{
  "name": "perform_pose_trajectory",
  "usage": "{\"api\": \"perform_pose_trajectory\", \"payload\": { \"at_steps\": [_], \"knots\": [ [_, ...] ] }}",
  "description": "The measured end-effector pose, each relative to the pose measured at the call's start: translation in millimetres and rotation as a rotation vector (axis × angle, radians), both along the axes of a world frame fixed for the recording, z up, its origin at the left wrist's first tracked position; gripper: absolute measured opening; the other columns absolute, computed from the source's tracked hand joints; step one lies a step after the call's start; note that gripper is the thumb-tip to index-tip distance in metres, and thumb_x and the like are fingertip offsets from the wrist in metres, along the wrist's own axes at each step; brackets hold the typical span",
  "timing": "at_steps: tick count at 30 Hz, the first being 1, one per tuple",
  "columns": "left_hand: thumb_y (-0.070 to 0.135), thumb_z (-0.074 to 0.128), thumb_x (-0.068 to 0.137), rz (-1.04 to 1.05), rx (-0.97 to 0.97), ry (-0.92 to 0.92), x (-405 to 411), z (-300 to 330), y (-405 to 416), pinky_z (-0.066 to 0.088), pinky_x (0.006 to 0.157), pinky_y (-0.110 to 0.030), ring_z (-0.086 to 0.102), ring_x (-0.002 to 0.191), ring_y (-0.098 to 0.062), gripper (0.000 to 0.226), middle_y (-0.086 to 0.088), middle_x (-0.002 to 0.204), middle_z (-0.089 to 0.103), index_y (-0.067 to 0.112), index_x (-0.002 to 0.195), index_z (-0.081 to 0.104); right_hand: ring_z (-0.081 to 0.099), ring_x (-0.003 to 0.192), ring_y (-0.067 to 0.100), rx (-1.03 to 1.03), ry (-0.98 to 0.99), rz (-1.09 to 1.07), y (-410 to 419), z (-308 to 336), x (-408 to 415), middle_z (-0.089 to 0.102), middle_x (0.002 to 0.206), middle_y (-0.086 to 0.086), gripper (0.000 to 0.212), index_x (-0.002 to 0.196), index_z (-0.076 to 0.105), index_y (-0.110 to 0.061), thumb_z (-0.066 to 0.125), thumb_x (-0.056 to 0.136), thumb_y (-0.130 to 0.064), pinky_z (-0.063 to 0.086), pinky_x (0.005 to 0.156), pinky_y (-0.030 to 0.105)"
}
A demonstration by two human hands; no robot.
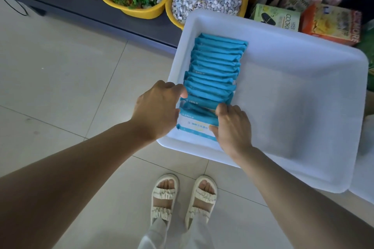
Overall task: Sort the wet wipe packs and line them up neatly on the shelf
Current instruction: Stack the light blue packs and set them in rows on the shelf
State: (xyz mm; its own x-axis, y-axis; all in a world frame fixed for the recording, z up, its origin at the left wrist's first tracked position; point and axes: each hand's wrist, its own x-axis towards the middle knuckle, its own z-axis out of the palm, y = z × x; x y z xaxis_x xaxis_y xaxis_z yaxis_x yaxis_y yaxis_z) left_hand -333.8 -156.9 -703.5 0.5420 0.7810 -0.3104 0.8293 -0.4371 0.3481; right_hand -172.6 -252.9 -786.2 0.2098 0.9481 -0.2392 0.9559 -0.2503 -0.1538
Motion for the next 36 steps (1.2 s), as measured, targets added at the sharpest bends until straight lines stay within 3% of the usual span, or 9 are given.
{"api": "perform_pose_trajectory", "payload": {
  "at_steps": [4,8,14,18,21,26,28,32,36],
  "knots": [
    [0.008,0.060,0.085,-0.029,0.013,0.004,2,-3,0,0.041,0.070,-0.031,0.047,0.102,-0.018,0.035,0.004,0.108,0.062,0.019,0.118,0.055,0.059,0.086,0.026,-0.094,0.007,0.025,1,-2,-2,0.065,0.093,0.005,0.047,0.103,0.059,-0.011,0.077,0.071,-0.040,0.035,0.069,0.031],
    [0.010,0.062,0.084,-0.070,-0.004,0.008,2,-3,-1,0.040,0.071,-0.029,0.045,0.106,-0.016,0.039,0.005,0.113,0.060,0.020,0.120,0.053,0.054,0.110,0.023,-0.182,0.255,-0.051,-3,4,2,0.055,0.126,-0.001,0.044,0.130,0.050,-0.020,0.061,0.089,-0.034,0.043,0.086,0.032],
    [0.019,0.076,0.072,-0.037,-0.172,-0.130,13,6,5,0.042,0.097,-0.031,0.049,0.117,-0.016,0.072,0.004,0.130,0.054,0.024,0.135,0.040,0.061,0.094,0.020,-0.089,0.561,-0.129,1,52,41,0.067,0.109,0.000,0.036,0.118,0.061,-0.017,0.069,0.083,-0.019,0.044,0.078,0.025],
    [0.012,0.076,0.070,0.140,-0.354,-0.352,25,21,18,0.046,0.089,-0.018,0.057,0.109,-0.008,0.068,0.007,0.117,0.061,0.025,0.129,0.044,0.058,0.096,0.008,0.006,0.641,-0.044,29,90,54,0.065,0.110,-0.004,0.032,0.117,0.063,-0.009,0.067,0.085,-0.011,0.037,0.074,0.003],
    [0.006,0.074,0.071,0.159,-0.328,-0.440,27,34,30,0.049,0.092,-0.029,0.060,0.103,-0.011,0.055,0.009,0.107,0.063,0.020,0.120,0.052,0.058,0.105,0.011,0.028,0.653,-0.010,51,108,54,0.064,0.118,-0.001,0.034,0.120,0.061,-0.010,0.066,0.086,-0.015,0.041,0.083,0.014],
    [0.009,0.075,0.074,0.179,-0.292,-0.498,16,51,47,0.043,0.070,-0.006,0.058,0.076,0.009,0.035,0.017,0.089,0.064,0.023,0.100,0.057,0.060,0.097,0.010,0.124,0.745,-0.119,68,115,41,0.065,0.109,-0.003,0.032,0.109,0.062,-0.015,0.073,0.080,-0.019,0.044,0.081,0.019],
    [0.010,0.074,0.076,0.205,-0.244,-0.462,9,51,48,0.041,0.067,-0.008,0.056,0.076,0.000,0.031,0.020,0.083,0.059,0.024,0.096,0.055,0.062,0.097,0.015,0.154,0.816,-0.270,64,105,37,0.062,0.111,0.000,0.043,0.113,0.055,-0.014,0.076,0.075,-0.019,0.049,0.083,0.027],
    [0.014,0.073,0.076,0.407,-0.198,-0.491,-6,39,51,0.049,0.081,-0.028,0.062,0.091,-0.017,0.034,0.005,0.098,0.065,0.015,0.106,0.057,0.059,0.095,0.020,0.004,0.613,-0.298,38,69,25,0.059,0.109,0.006,0.042,0.117,0.053,-0.008,0.069,0.079,-0.005,0.045,0.081,0.026],
    [0.015,0.071,0.080,0.591,-0.202,-0.531,-15,30,55,0.046,0.068,-0.018,0.059,0.084,-0.011,0.030,0.009,0.093,0.060,0.020,0.103,0.051,0.056,0.105,0.025,-0.031,0.315,-0.119,27,31,7,0.059,0.113,0.005,0.035,0.112,0.058,-0.011,0.070,0.079,-0.011,0.044,0.087,0.034]
  ]
}}
